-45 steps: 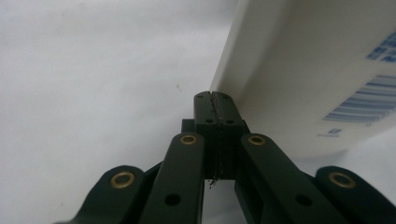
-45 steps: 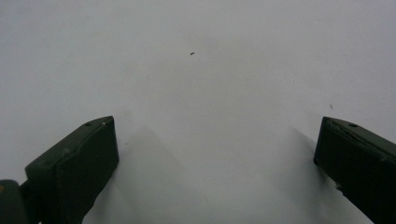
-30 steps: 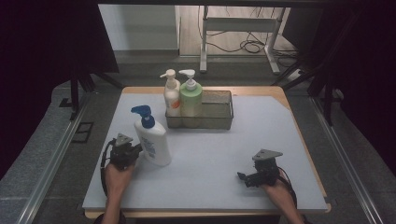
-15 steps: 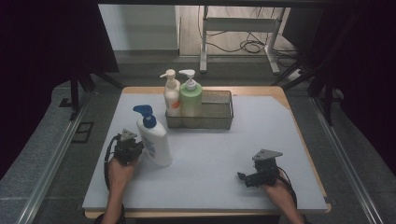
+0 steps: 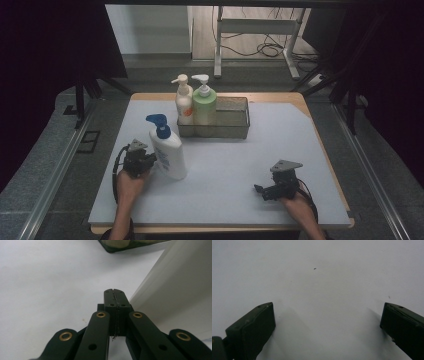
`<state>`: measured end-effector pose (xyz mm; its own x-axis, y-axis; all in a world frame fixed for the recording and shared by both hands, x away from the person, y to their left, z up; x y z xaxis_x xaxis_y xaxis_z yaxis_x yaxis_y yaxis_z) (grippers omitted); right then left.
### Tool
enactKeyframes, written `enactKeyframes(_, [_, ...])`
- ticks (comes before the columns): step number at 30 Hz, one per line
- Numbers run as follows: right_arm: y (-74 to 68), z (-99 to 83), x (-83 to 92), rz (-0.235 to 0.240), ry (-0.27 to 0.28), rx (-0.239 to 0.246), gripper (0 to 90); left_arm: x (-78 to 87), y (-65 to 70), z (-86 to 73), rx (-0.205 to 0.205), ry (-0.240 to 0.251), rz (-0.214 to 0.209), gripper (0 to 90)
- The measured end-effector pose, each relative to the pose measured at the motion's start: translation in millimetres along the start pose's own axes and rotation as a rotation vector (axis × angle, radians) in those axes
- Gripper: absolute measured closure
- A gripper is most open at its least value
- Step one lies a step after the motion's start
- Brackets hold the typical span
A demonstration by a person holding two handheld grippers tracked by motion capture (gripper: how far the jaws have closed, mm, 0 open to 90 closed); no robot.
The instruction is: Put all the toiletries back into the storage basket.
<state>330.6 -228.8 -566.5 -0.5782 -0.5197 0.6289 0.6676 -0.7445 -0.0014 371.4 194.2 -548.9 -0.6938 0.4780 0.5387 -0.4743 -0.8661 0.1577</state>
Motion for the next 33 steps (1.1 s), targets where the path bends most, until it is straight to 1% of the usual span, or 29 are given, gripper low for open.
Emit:
enactKeyframes(3, [0.0, 0.0, 0.0, 0.0, 0.0, 0.0, 0.0, 0.4, 4.5, -1.3, 0.008, -0.001, -0.006, 89.1])
enactKeyframes(11, [0.0, 0.0, 0.0, 0.0, 0.001, 0.0, 0.0, -0.2, 10.7, -3.8, 0.012, -0.012, -0.013, 89.1])
enactKeyframes(15, [-0.2, -0.1, 0.0, 0.0, 0.0, 0.0, 0.0, -0.4, 16.3, -5.9, 0.011, -0.022, -0.014, 89.1])
enactKeyframes(22, [0.0, 0.0, 0.0, -0.001, 0.001, 0.001, 0.0, -0.7, 22.2, -7.4, 0.034, -0.021, -0.001, 89.0])
enactKeyframes(28, [-0.2, -0.1, 0.1, -0.001, 0.0, 0.0, 0.0, -2.0, 28.3, -7.8, 0.036, -0.024, 0.009, 89.1])
enactKeyframes(33, [-0.2, -0.1, 0.1, -0.001, 0.0, 0.0, 0.0, -5.6, 35.3, -8.1, 0.027, -0.032, 0.021, 89.0])
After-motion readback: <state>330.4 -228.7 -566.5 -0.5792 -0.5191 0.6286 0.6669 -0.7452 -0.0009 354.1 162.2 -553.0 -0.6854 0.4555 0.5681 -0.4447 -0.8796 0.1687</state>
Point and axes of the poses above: each handheld gripper's, and its own axes: x roughly backward along the jaws, z roughly out of its top, y roughly to its right, the point moved 6 cm from there along -x, roughly forward along the jaws, and after that the axes turned 7 degrees about y, right-handed, at the moved point
